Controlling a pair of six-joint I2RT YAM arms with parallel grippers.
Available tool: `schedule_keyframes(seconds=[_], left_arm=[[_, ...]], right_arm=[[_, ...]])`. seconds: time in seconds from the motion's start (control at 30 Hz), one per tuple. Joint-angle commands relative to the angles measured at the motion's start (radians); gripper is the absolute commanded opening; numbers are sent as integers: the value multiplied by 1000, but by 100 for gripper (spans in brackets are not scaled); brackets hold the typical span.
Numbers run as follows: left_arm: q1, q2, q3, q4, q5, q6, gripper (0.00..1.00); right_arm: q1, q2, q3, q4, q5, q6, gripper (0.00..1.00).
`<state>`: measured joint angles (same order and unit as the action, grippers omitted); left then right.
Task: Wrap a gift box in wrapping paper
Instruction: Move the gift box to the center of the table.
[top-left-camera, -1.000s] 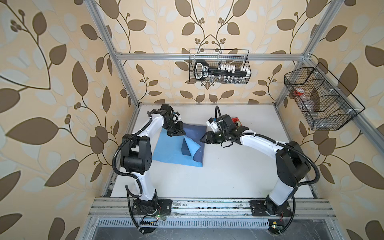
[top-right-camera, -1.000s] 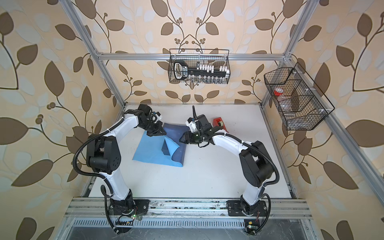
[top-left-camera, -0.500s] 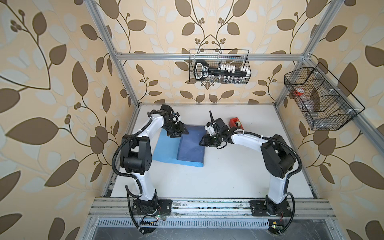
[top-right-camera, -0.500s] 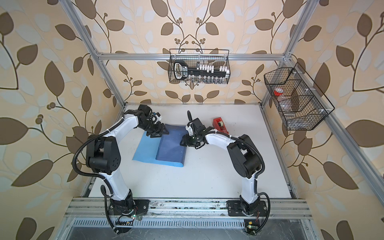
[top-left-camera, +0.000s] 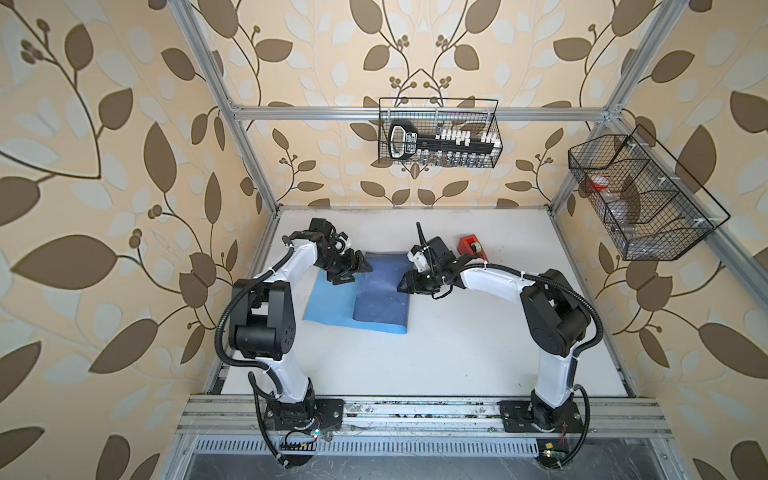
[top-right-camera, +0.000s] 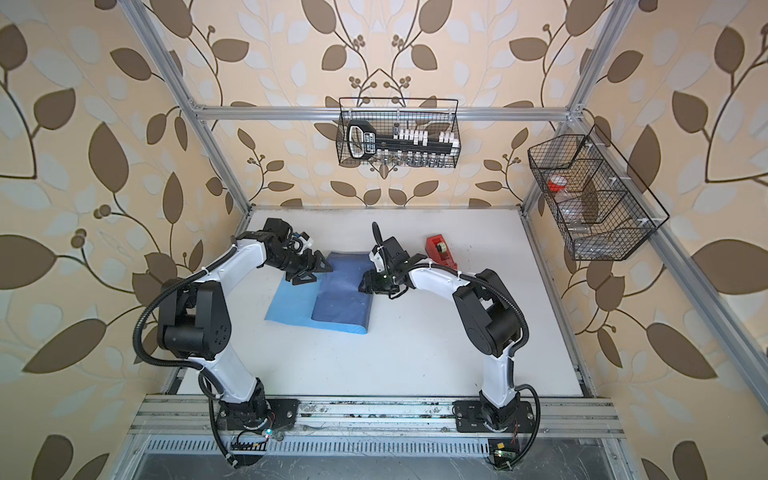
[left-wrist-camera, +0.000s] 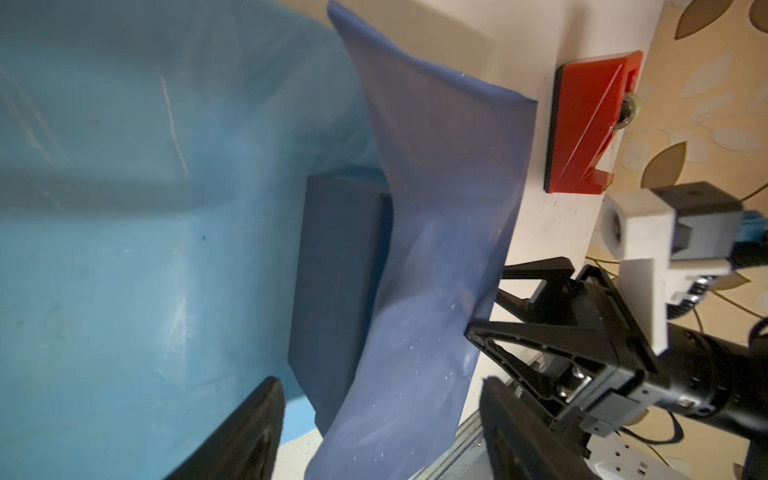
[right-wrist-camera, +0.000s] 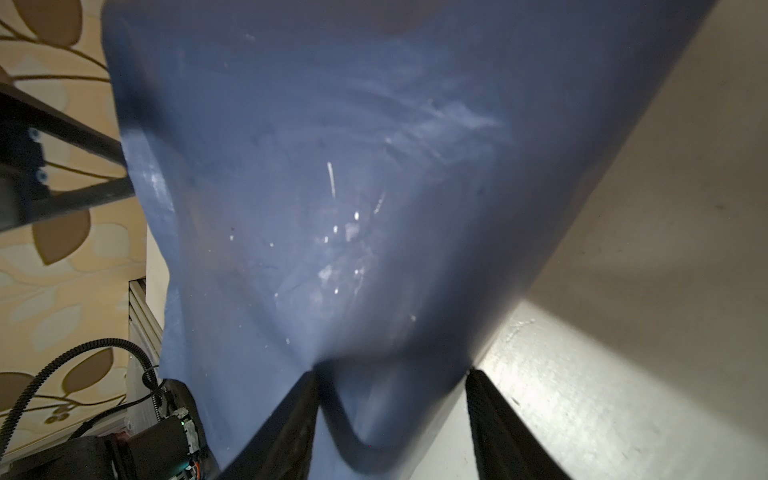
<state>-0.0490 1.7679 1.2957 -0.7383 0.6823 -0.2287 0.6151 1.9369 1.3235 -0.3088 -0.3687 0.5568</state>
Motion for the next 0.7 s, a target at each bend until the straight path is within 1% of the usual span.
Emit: schedule_keyframes(seconds=[0.0,0.1,0.17,0.2,0.3,0.37,0.5,0.67], left_arm=[[-7,46,-14,39,87,-49,68],[-9,69,-29,49,92,-64,54],[-16,68,-48,67,107,-88,41],[-21,61,-57,76,113,-98,37],[-45,26,-98,109,125,-110,30],[-59,9,-121,124,124,-109,23],[-60,10,-121,119,117,-110,12],[-61,18,-135,135,117,-109,0]], right_arm=[[-4,11,14,-33,22,-15,57],[-8,8,12,-33,14,-23,57],[-16,2,10,-40,4,-37,57],[-22,-2,11,-46,0,-44,57],[-47,-19,7,-61,-35,-73,57],[-62,-25,11,-84,-65,-103,57],[-88,-47,7,-129,-96,-148,58],[-122,-83,-30,-116,-134,-152,58]])
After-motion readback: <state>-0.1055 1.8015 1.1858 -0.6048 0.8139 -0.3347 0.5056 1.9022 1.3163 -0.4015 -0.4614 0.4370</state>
